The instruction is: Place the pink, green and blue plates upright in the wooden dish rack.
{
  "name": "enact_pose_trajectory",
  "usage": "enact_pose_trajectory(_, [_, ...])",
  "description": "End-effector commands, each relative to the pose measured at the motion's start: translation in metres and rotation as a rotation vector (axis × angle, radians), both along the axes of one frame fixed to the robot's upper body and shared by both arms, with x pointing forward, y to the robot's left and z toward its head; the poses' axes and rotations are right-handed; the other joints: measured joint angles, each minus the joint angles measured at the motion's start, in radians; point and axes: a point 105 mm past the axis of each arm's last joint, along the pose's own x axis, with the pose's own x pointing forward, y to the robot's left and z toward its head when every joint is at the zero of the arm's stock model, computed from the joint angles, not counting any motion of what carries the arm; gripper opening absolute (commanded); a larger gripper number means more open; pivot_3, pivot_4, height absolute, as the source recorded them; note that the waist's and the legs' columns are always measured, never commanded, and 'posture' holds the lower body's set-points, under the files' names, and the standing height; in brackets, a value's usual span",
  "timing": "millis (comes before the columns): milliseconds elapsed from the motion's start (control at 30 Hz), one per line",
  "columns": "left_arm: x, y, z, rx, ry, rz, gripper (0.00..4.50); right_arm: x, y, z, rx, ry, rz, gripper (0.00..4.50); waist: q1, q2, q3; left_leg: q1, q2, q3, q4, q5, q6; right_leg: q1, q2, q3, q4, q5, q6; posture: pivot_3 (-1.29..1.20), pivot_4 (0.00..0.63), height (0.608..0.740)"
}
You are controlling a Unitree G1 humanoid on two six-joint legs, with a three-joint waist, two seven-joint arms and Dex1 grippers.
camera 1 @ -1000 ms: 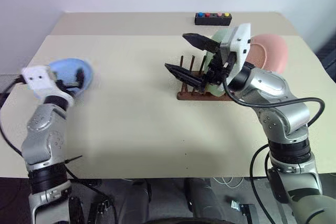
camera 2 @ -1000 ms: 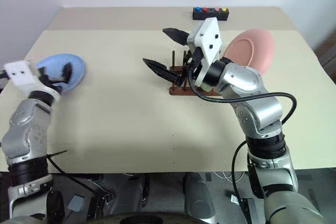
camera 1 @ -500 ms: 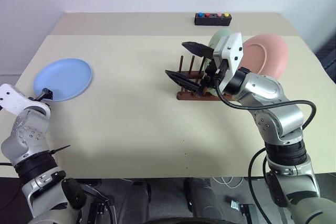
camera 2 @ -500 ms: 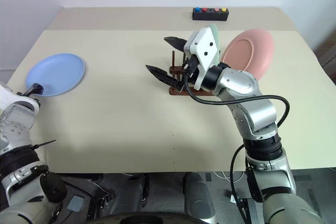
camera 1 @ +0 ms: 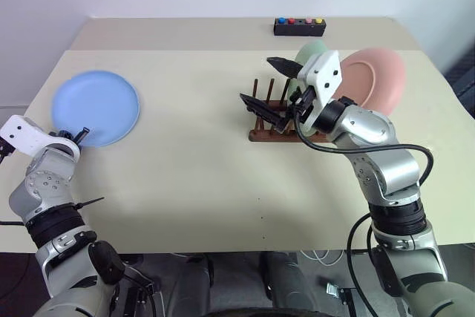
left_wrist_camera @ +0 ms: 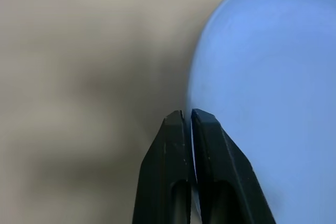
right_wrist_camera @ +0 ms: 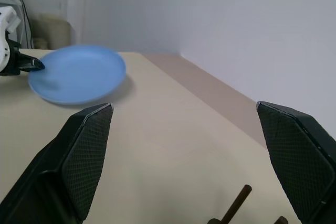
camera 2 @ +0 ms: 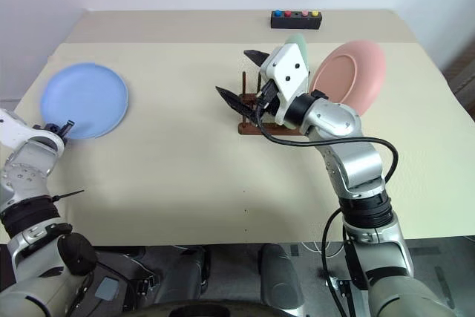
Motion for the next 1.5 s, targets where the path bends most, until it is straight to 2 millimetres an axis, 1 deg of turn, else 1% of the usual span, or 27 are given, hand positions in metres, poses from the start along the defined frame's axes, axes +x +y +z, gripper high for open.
enact_pose_trajectory(33, [0.001, -0.003, 0.024, 0.071, -0.08, -0.018, 0.05, -0.007, 0.003, 0.01, 0.046, -0.017, 0.059, 4.5, 0.001, 0.0, 0.0, 0.0, 0.0, 0.0, 0.0, 0.0, 0.0, 0.0, 0.0, 0.0, 0.0, 0.0, 0.0, 0.0, 0.15, 0.73])
enact_pose_trajectory(67, [0.006, -0.014, 0.045, 0.131, -0.168, -0.056, 0.05, -0.008, 0.002, 0.01, 0.029, -0.01, 0.078, 4.5, 0.001, 0.0, 0.0, 0.0, 0.0, 0.0, 0.0, 0.0, 0.0, 0.0, 0.0, 0.0, 0.0, 0.0, 0.0, 0.0, 0.15, 0.73])
enact_pose_trajectory(100, [0.008, -0.023, 0.061, 0.174, -0.234, -0.085, 0.05, -0.009, 0.002, 0.01, 0.016, -0.005, 0.092, 4.5, 0.004, 0.0, 0.0, 0.0, 0.0, 0.0, 0.0, 0.0, 0.0, 0.0, 0.0, 0.0, 0.0, 0.0, 0.0, 0.0, 0.15, 0.73])
enact_pose_trajectory(133, [0.008, -0.029, 0.071, 0.203, -0.277, -0.103, 0.05, -0.009, 0.001, 0.01, 0.005, 0.0, 0.101, 4.5, 0.006, -0.001, 0.0, -0.001, 0.0, 0.0, 0.0, 0.0, 0.0, 0.0, 0.0, 0.0, 0.0, 0.0, 0.0, 0.0, 0.15, 0.73])
enact_pose_trajectory(200, [0.014, -0.062, 0.102, 0.316, -0.377, -0.209, 0.05, -0.017, 0.003, 0.013, -0.063, -0.103, 0.145, 4.5, 0.011, -0.001, 0.0, -0.001, 0.0, 0.0, 0.001, 0.0, 0.0, 0.0, 0.0, 0.0, -0.001, 0.0, 0.0, 0.0, 0.15, 0.73])
enact_pose_trajectory(233, [0.017, -0.085, 0.118, 0.383, -0.42, -0.284, 0.05, -0.018, 0.006, 0.011, -0.127, -0.159, 0.141, 4.5, 0.013, -0.001, 0.0, -0.001, 0.0, 0.0, 0.001, 0.0, 0.0, 0.0, 0.0, 0.0, -0.001, 0.0, 0.0, 0.0, 0.15, 0.73])
enact_pose_trajectory(300, [0.017, -0.115, 0.136, 0.481, -0.471, -0.366, 0.05, -0.019, 0.01, 0.005, -0.204, -0.224, 0.14, 4.5, 0.019, -0.001, 0.0, -0.001, 0.0, 0.0, 0.0, 0.0, 0.0, 0.0, 0.0, 0.0, -0.001, 0.0, 0.0, 0.0, 0.15, 0.73])
enact_pose_trajectory(333, [0.018, -0.126, 0.143, 0.49, -0.496, -0.387, 0.05, -0.019, 0.013, 0.003, -0.242, -0.257, 0.136, 4.5, 0.021, -0.001, 0.0, 0.0, 0.0, 0.0, 0.0, 0.0, 0.0, 0.0, 0.0, 0.0, -0.001, 0.0, 0.0, 0.0, 0.15, 0.73])
enact_pose_trajectory(400, [0.018, -0.14, 0.153, 0.502, -0.518, -0.413, 0.05, -0.018, 0.016, -0.001, -0.312, -0.32, 0.124, 4.5, 0.02, -0.001, 0.0, 0.0, 0.0, 0.0, 0.0, 0.0, -0.001, 0.0, 0.0, 0.0, -0.001, 0.0, 0.0, 0.0, 0.15, 0.73])
enact_pose_trajectory(467, [0.021, -0.16, 0.16, 0.589, -0.494, -0.458, 0.05, -0.012, 0.021, -0.007, -0.422, -0.417, 0.08, 4.5, 0.016, -0.001, 0.0, 0.0, 0.0, 0.001, 0.0, 0.0, -0.001, 0.0, 0.0, 0.0, -0.001, 0.0, 0.0, 0.0, 0.15, 0.73])
enact_pose_trajectory(500, [0.022, -0.166, 0.162, 0.623, -0.48, -0.472, 0.05, -0.01, 0.022, -0.009, -0.457, -0.452, 0.067, 4.5, 0.016, -0.001, 0.0, 0.0, 0.0, 0.001, 0.0, 0.0, -0.001, 0.0, 0.0, 0.0, -0.001, 0.0, 0.0, 0.0, 0.15, 0.73])
enact_pose_trajectory(533, [0.022, -0.179, 0.166, 0.665, -0.473, -0.5, 0.05, -0.006, 0.024, -0.013, -0.508, -0.495, 0.039, 4.5, 0.015, -0.001, 0.001, 0.0, 0.0, 0.001, 0.0, 0.0, -0.001, 0.0, 0.0, 0.0, -0.001, 0.0, 0.0, 0.0, 0.15, 0.73])
enact_pose_trajectory(567, [0.022, -0.187, 0.168, 0.689, -0.47, -0.518, 0.05, -0.003, 0.024, -0.015, -0.541, -0.524, 0.021, 4.5, 0.016, -0.001, 0.001, 0.0, 0.0, 0.001, 0.0, 0.0, -0.001, 0.0, 0.0, 0.0, 0.0, 0.0, 0.0, 0.0, 0.15, 0.73])
enact_pose_trajectory(767, [0.019, -0.223, 0.169, 0.825, -0.433, -0.592, 0.05, 0.011, 0.025, -0.02, -0.629, -0.594, -0.076, 4.5, 0.022, -0.001, 0.001, 0.0, 0.0, 0.001, 0.0, 0.0, -0.001, 0.0, 0.0, 0.0, -0.001, 0.0, 0.0, 0.0, 0.15, 0.73])
enact_pose_trajectory(867, [0.016, -0.235, 0.172, 0.833, -0.449, -0.622, 0.05, 0.015, 0.026, -0.022, -0.646, -0.604, -0.096, 4.5, 0.022, -0.001, 0.001, 0.0, 0.0, 0.0, 0.0, 0.0, -0.001, 0.0, 0.0, 0.0, -0.001, 0.0, 0.0, 0.0, 0.15, 0.73])
enact_pose_trajectory(1033, [0.009, -0.25, 0.179, 0.806, -0.494, -0.669, 0.05, 0.018, 0.03, -0.024, -0.663, -0.622, -0.103, 4.5, 0.022, -0.001, 0.001, 0.0, 0.0, 0.0, 0.0, 0.0, -0.001, 0.0, 0.0, 0.0, -0.001, 0.0, 0.0, 0.0, 0.15, 0.73])
enact_pose_trajectory(1233, [0.002, -0.256, 0.187, 0.783, -0.529, -0.703, 0.05, 0.018, 0.035, -0.028, -0.688, -0.635, -0.095, 4.5, 0.022, -0.001, 0.001, 0.0, 0.0, 0.0, 0.0, 0.0, -0.001, 0.0, 0.0, 0.0, -0.001, 0.0, 0.0, 0.0, 0.15, 0.73])
enact_pose_trajectory(1333, [-0.001, -0.259, 0.19, 0.776, -0.546, -0.729, 0.0, 0.02, 0.033, -0.029, -0.698, -0.636, -0.107, 3.65, 0.022, -0.001, 0.001, 0.0, 0.0, 0.0, 0.0, 0.001, -0.001, 0.0, 0.0, 0.0, -0.001, 0.0, 0.0, 0.0, 0.15, 0.73])
enact_pose_trajectory(1400, [-0.002, -0.261, 0.19, 0.777, -0.548, -0.735, 0.0, 0.021, 0.032, -0.029, -0.701, -0.637, -0.112, 2.72, 0.022, -0.001, 0.001, 0.0, 0.0, 0.0, 0.0, 0.001, -0.001, 0.0, 0.0, 0.0, -0.001, 0.0, 0.0, 0.0, 0.15, 0.73])
enact_pose_trajectory(1500, [-0.002, -0.261, 0.189, 0.77, -0.549, -0.742, 0.0, 0.022, 0.031, -0.029, -0.706, -0.642, -0.119, 1.17, 0.022, -0.001, 0.001, 0.0, 0.0, 0.0, 0.0, 0.001, -0.001, 0.0, 0.0, 0.0, -0.001, 0.0, 0.0, 0.0, 0.15, 0.73])
